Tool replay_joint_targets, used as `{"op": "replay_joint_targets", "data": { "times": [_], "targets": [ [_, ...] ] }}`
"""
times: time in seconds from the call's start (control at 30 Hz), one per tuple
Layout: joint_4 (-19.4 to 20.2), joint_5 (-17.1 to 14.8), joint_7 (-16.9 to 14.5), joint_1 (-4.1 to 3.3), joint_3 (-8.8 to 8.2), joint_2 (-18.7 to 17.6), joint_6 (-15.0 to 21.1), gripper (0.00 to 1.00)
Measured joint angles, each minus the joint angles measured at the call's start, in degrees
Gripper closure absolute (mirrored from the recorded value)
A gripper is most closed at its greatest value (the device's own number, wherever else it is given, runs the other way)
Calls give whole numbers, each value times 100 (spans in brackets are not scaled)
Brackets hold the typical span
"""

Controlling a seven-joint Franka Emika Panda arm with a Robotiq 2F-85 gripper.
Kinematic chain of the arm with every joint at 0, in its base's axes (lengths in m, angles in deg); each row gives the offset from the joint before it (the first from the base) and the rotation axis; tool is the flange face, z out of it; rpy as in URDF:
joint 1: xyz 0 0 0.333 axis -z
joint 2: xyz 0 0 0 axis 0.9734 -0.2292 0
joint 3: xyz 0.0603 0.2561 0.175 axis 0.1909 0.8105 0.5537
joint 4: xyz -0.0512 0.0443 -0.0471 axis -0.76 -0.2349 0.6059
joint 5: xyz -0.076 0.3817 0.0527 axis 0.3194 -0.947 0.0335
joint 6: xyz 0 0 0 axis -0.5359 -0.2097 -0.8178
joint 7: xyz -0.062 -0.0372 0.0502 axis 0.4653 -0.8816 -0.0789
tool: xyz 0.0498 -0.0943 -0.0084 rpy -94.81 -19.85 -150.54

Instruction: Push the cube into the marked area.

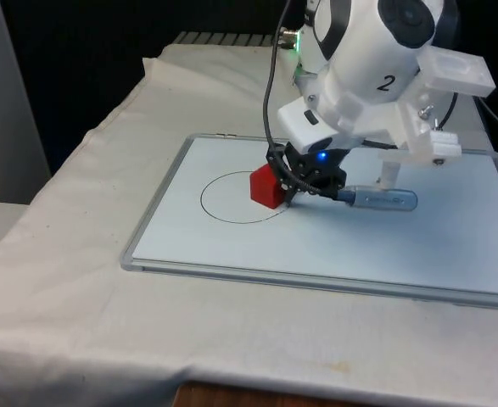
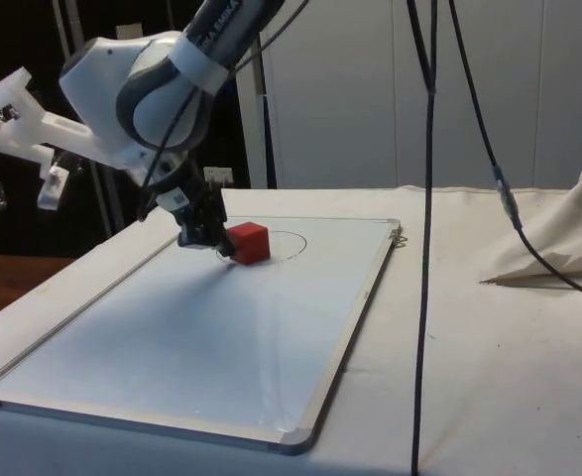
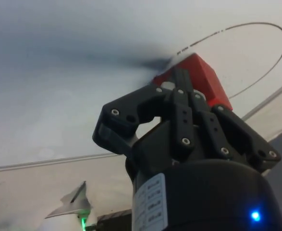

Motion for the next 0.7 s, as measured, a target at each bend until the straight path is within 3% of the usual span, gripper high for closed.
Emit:
{"op": "replay_joint_targets", "data": {
  "times": [0.5, 0.7],
  "targets": [
    [269, 596, 149, -63, 17, 149, -212, 100],
    [201, 596, 183, -80, 57, 183, -218, 100]
  ]
}}
